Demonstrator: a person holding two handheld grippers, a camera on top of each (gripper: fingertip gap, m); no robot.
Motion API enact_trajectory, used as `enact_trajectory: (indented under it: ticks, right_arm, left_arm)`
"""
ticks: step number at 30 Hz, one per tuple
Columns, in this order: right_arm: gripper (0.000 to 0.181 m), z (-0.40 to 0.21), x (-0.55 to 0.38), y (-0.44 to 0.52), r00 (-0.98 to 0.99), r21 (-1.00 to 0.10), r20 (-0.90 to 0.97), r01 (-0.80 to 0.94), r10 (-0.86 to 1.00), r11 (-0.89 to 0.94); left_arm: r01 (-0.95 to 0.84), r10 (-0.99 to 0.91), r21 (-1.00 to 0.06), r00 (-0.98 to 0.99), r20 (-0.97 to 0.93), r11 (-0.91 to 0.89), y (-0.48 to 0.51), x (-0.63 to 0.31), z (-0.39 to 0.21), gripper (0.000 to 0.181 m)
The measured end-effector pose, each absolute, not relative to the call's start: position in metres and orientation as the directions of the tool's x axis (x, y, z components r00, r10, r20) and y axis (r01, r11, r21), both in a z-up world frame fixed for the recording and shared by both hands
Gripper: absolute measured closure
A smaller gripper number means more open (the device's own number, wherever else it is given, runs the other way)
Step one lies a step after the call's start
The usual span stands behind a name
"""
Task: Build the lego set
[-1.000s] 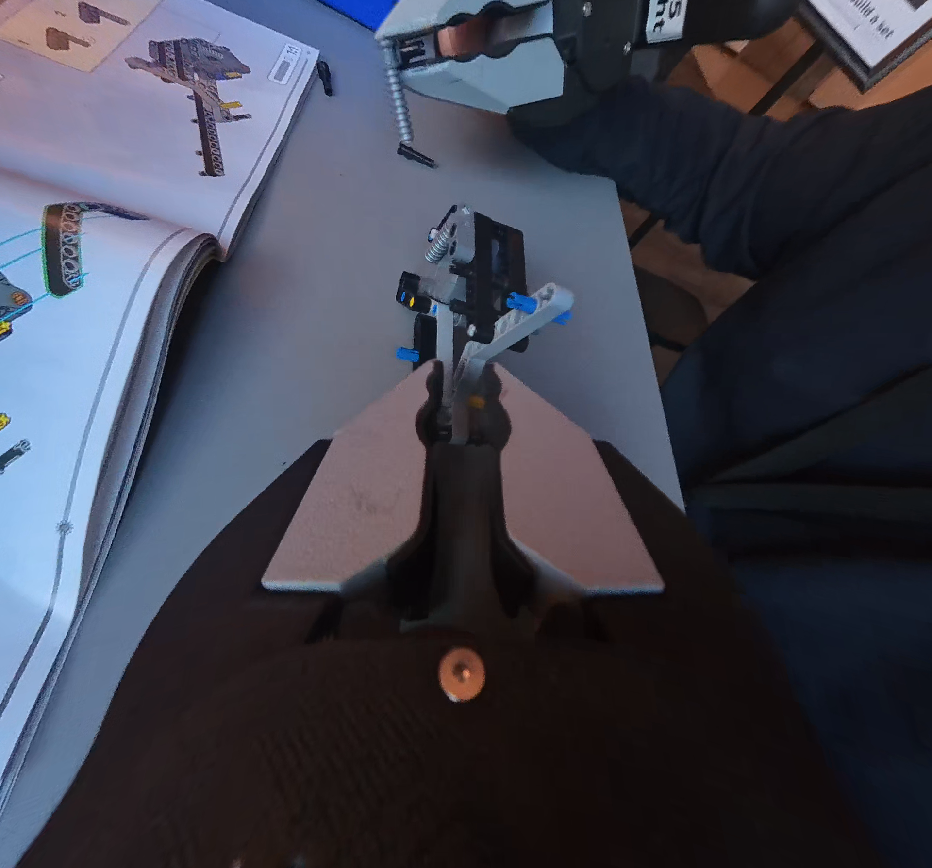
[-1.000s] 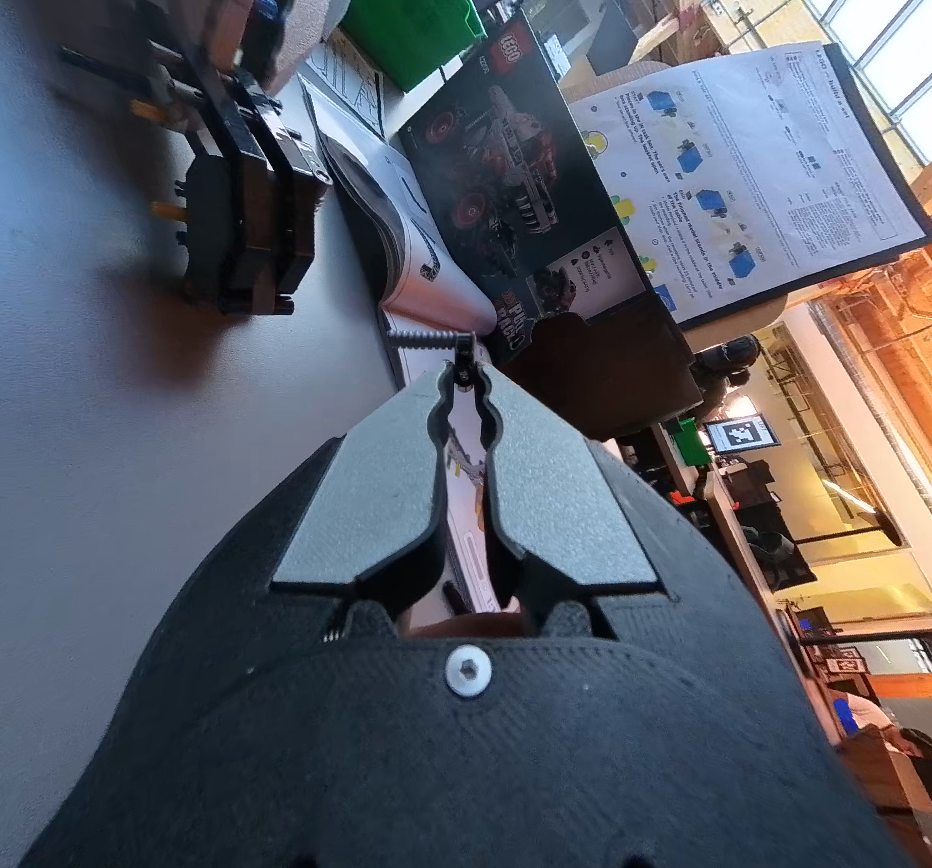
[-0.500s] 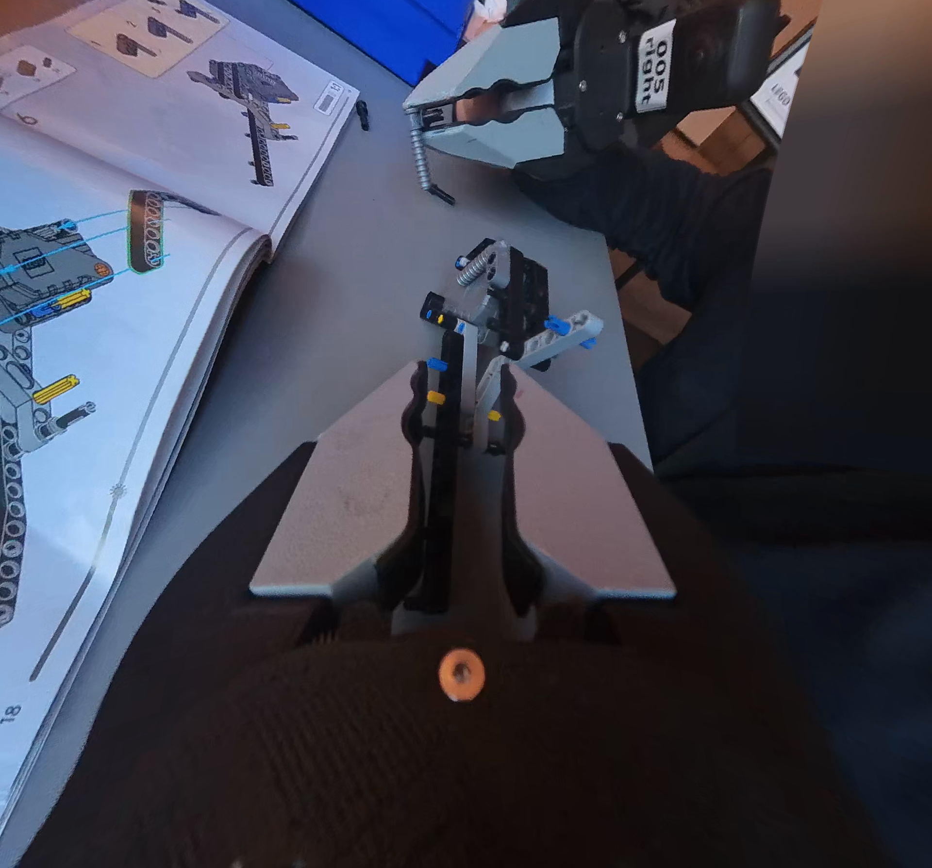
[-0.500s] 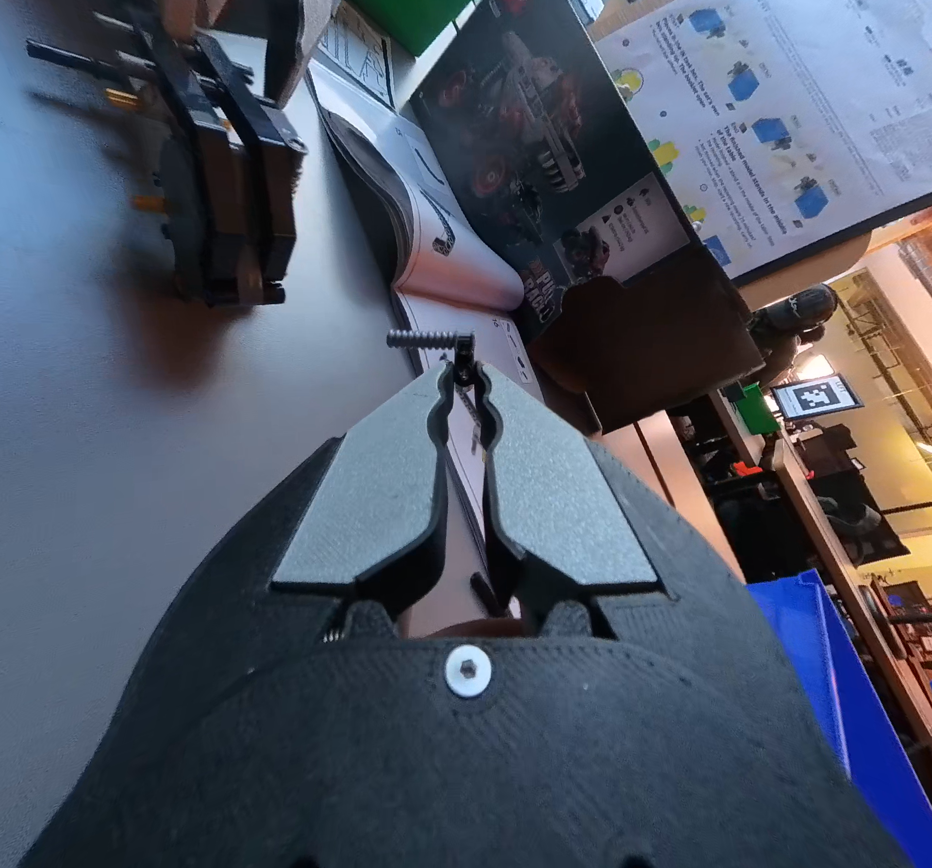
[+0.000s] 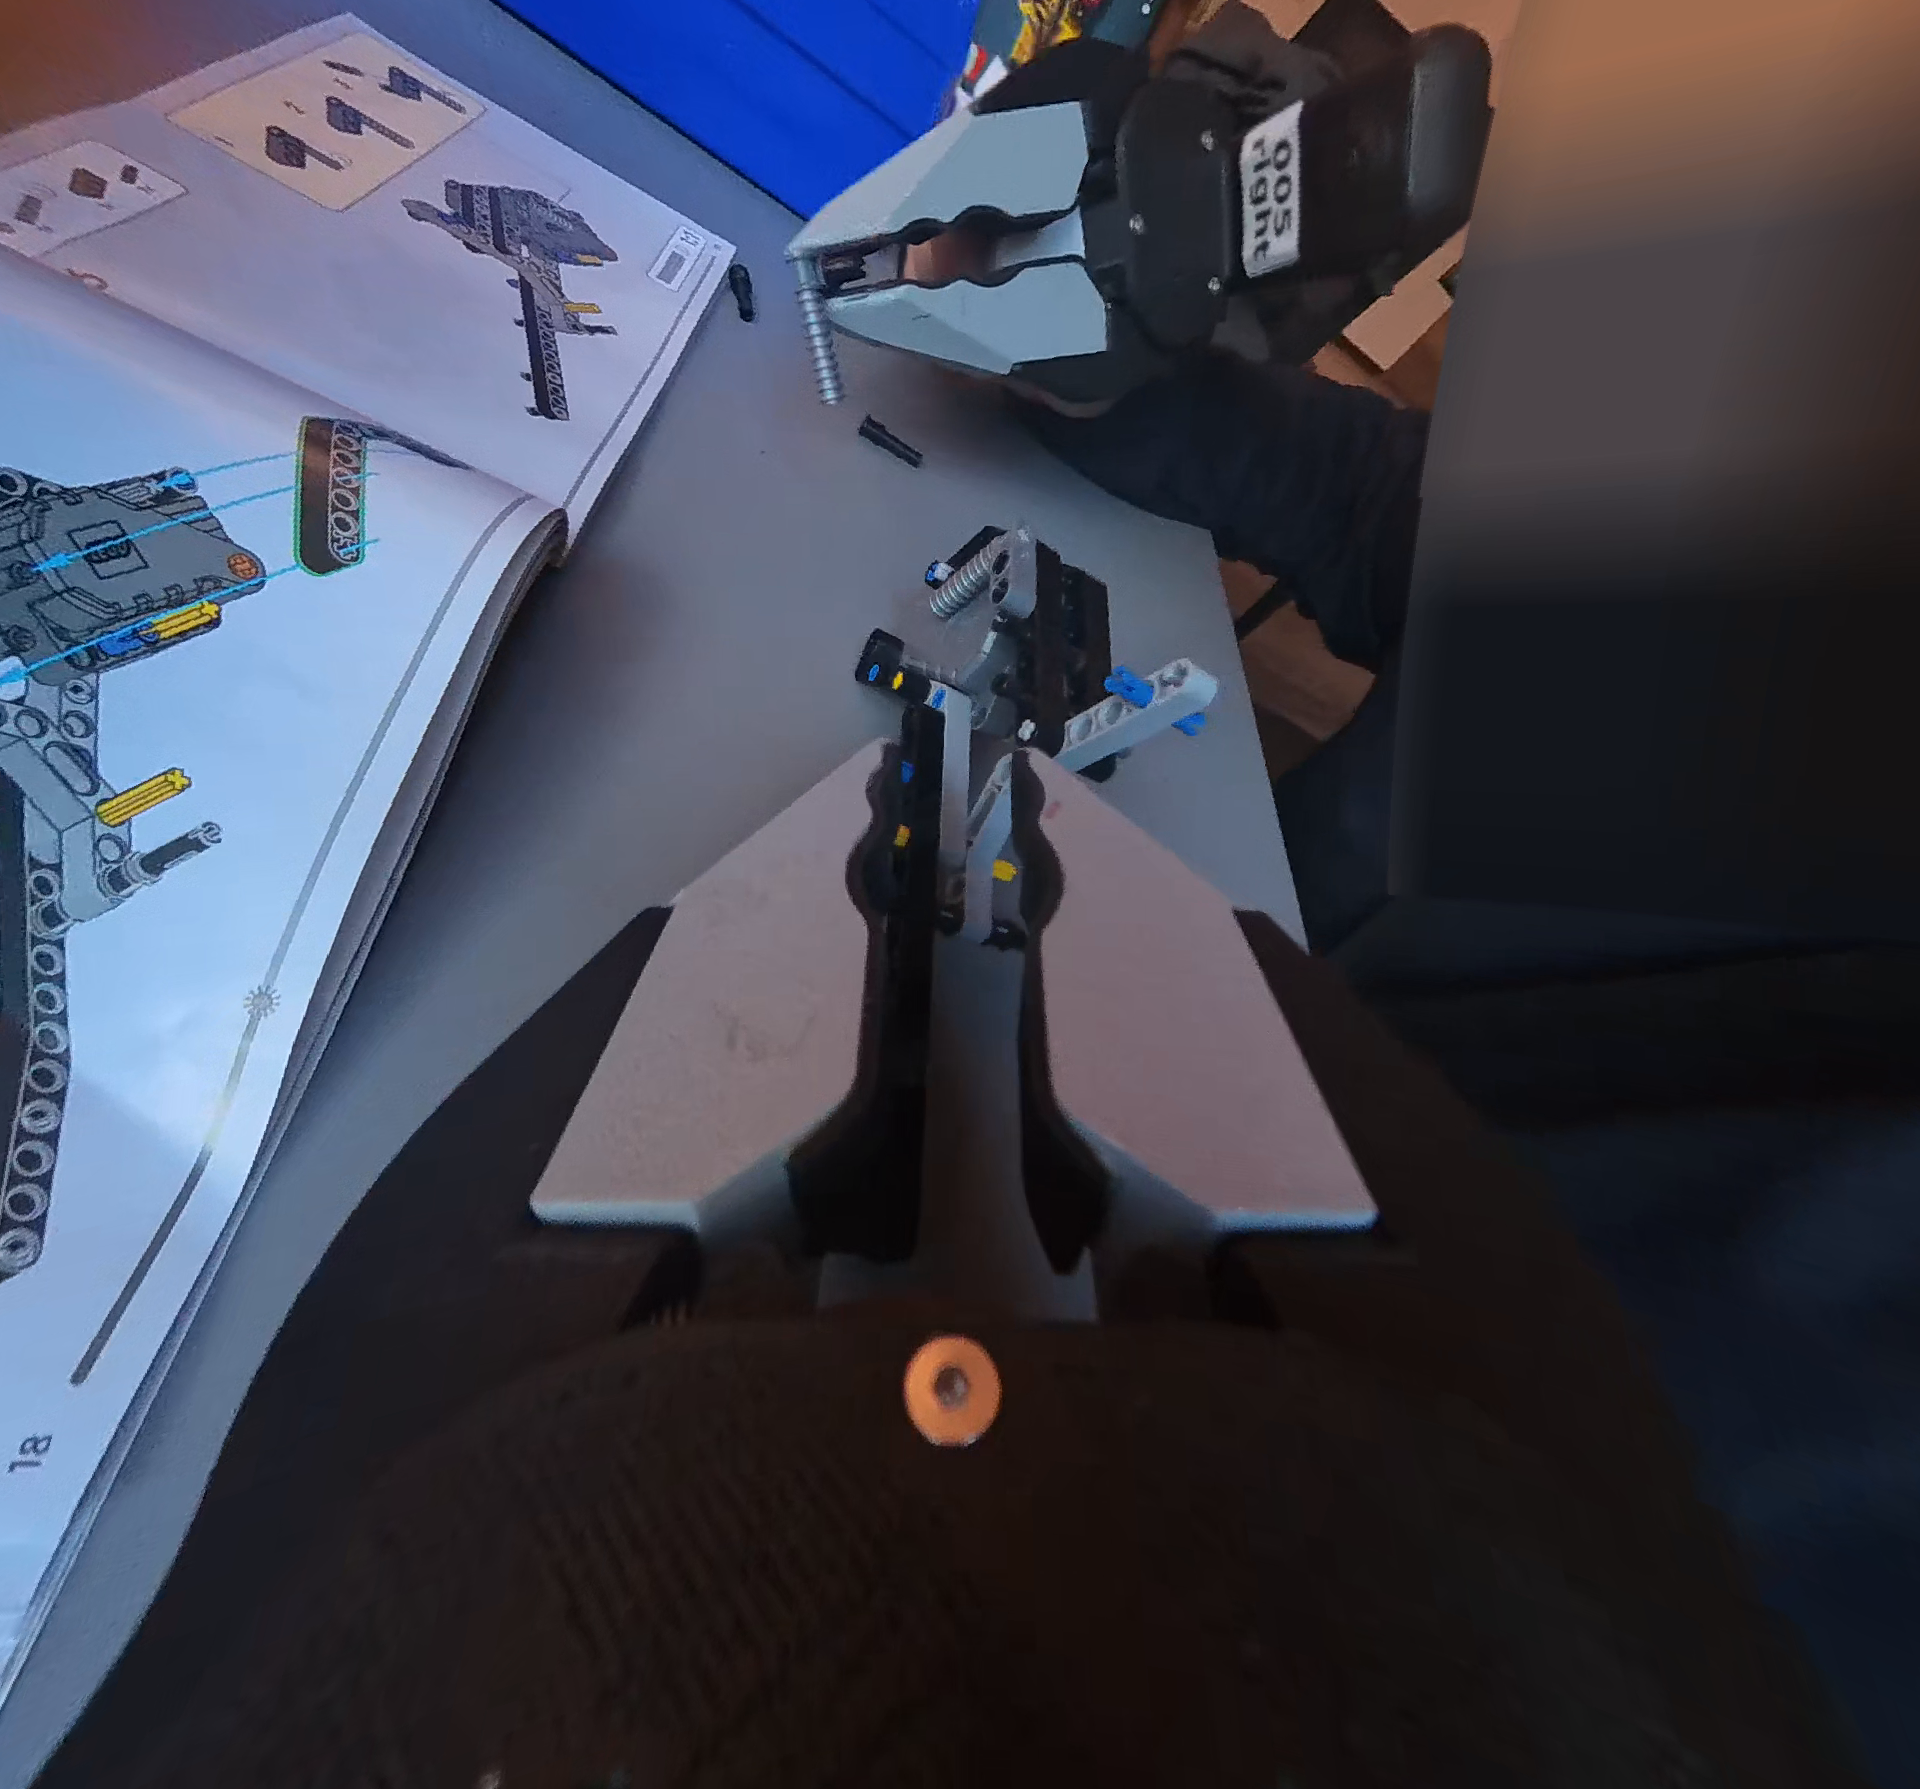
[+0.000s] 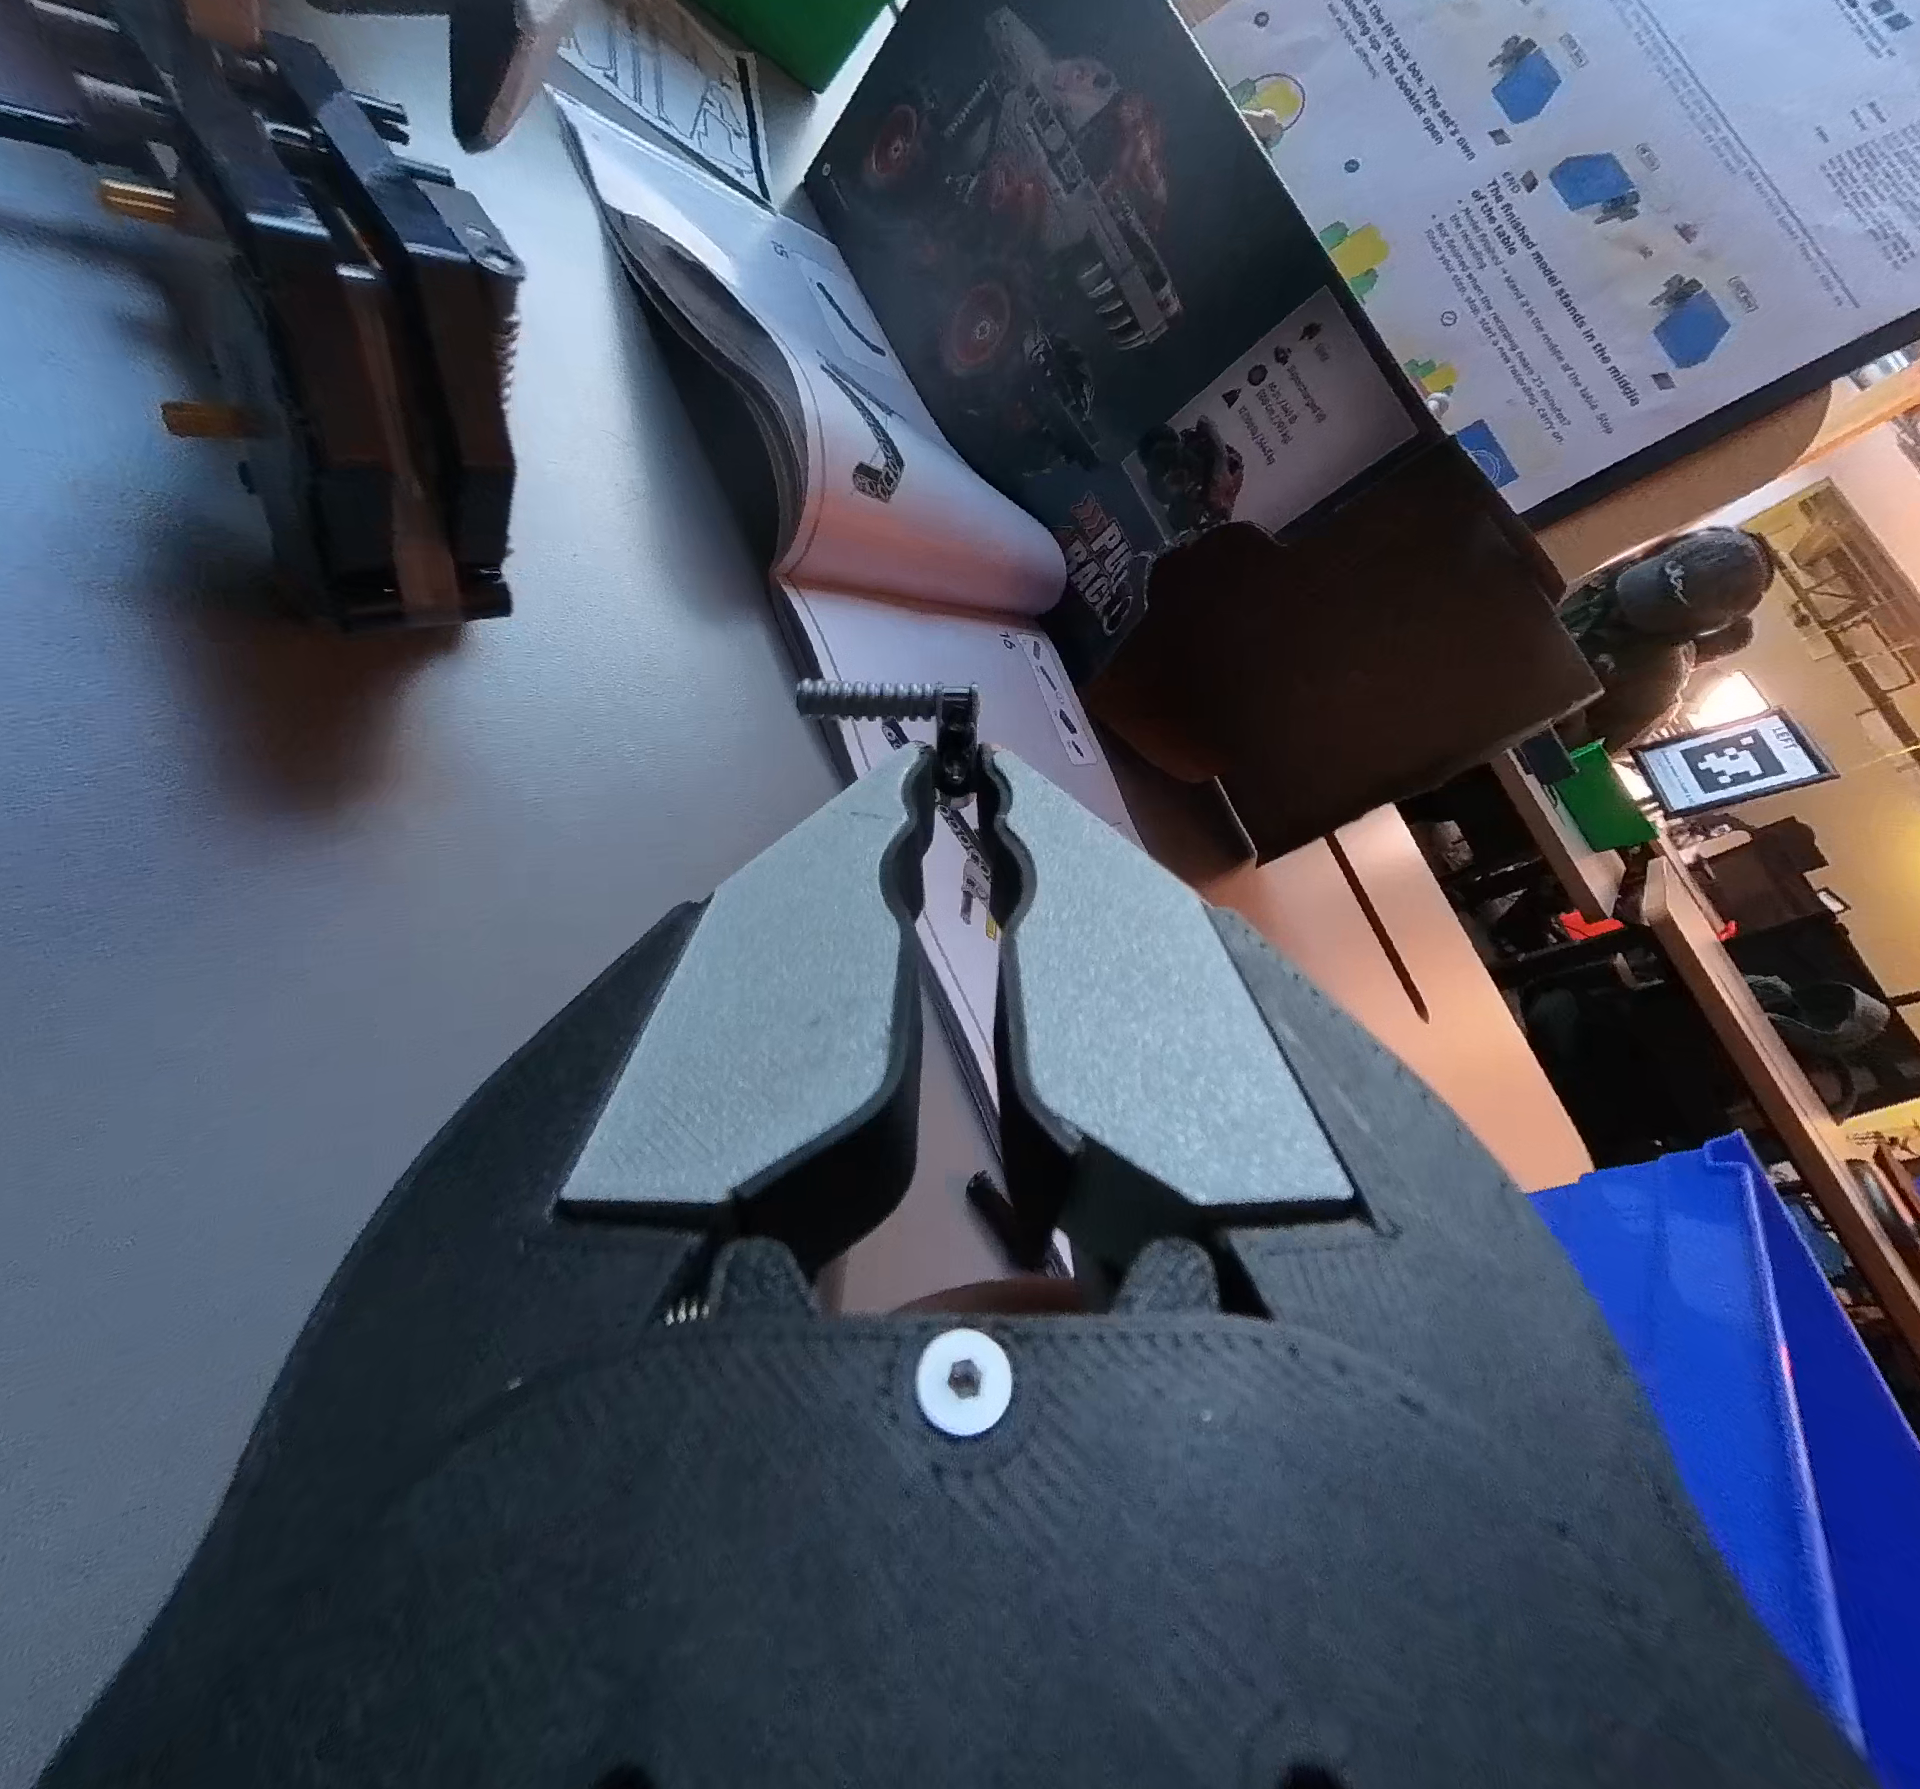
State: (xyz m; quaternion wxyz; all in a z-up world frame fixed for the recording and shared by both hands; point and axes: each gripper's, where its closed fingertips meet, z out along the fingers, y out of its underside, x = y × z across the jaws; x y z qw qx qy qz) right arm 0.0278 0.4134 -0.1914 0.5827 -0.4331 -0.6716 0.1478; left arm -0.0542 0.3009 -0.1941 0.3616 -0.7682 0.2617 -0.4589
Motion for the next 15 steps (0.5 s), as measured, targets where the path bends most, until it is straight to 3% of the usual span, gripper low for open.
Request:
enact_trajectory:
  ticks: [11,15]
  right_arm:
    - [0.176,-0.177,0.034,0.427,0.141,-0.785,0.584,0.348,0.799,0.512]
    - [0.177,-0.164,0.039,0.434,0.216,-0.75,0.649,0.345,0.729,0.565]
  left_arm:
    - [-0.113,-0.744,-0.826,0.514,0.427,-0.552,0.302,-0.055,-0.197,0.159]
    - [-0.123,-0.733,-0.834,0.556,0.391,-0.539,0.307,-0.06,-0.199,0.159]
